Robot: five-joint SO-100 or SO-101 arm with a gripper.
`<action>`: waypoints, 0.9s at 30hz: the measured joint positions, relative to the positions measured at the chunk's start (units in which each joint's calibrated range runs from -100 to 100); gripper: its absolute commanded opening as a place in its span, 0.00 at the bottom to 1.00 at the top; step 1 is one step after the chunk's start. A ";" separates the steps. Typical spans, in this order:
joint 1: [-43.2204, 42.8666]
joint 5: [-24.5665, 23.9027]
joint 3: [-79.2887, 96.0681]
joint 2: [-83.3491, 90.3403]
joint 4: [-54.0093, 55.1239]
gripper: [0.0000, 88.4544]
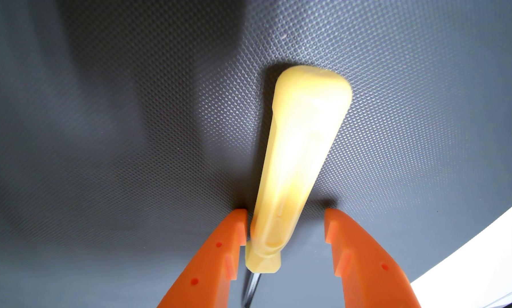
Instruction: Grab the yellow screwdriver
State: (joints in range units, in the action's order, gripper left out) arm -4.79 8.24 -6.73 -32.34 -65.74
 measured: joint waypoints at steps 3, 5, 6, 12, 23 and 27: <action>0.00 0.00 0.09 0.17 0.17 0.18; -0.07 0.00 0.36 0.51 0.96 0.18; -0.07 0.00 0.81 0.76 1.48 0.18; -0.07 -0.05 2.44 1.95 3.92 0.18; 0.07 -0.05 4.33 2.80 4.27 0.13; 0.07 -0.05 4.33 2.80 4.27 0.01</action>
State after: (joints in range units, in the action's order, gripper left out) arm -4.72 8.19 -2.39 -29.55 -61.46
